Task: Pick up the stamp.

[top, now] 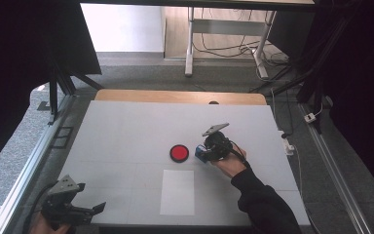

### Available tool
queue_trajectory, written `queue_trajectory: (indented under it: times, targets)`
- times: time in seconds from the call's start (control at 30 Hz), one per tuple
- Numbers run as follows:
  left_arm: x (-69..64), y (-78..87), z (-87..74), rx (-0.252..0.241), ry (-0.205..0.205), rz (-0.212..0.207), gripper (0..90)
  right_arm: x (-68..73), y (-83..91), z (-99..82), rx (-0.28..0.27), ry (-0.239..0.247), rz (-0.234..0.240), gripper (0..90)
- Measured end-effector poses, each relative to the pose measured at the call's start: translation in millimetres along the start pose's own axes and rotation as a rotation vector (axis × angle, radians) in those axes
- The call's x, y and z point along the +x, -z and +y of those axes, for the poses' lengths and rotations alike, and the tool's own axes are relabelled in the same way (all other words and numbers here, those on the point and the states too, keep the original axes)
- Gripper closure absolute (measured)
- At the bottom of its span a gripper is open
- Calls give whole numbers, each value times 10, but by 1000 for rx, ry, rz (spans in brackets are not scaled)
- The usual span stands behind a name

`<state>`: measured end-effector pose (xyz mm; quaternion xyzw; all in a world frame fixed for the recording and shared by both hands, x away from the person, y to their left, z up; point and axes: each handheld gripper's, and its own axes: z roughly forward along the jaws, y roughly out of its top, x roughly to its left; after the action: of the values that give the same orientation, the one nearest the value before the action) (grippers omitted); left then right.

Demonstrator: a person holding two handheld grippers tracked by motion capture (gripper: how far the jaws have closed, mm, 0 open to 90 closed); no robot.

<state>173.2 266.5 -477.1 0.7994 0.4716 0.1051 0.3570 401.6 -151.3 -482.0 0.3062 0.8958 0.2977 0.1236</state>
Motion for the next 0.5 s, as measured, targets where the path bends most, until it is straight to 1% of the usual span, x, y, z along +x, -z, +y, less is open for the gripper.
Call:
queue_trajectory:
  times: [0.03, 0.07, 0.13, 0.17, 0.33, 0.5]
  targets:
    - [0, 0, 0, 0, -1, 0, 13, -9, 2, 4, -2, 0, 11, 587]
    - [-2, -1, 0, 0, 0, -1, 13, -9, 2, 4, -2, 0, 11, 587]
    - [-2, -1, 0, 1, -1, 2, 13, -9, -4, 7, 1, -2, 18, 635]
    - [-1, -1, 0, 0, -1, 1, 14, -11, -14, 7, 9, 3, 24, 703]
    - [-5, -2, -1, -1, -2, 7, 14, -11, -15, 13, 13, 4, 21, 714]
    - [-6, -1, -1, 2, 1, 14, 16, -12, 10, 21, 10, 8, 29, 715]
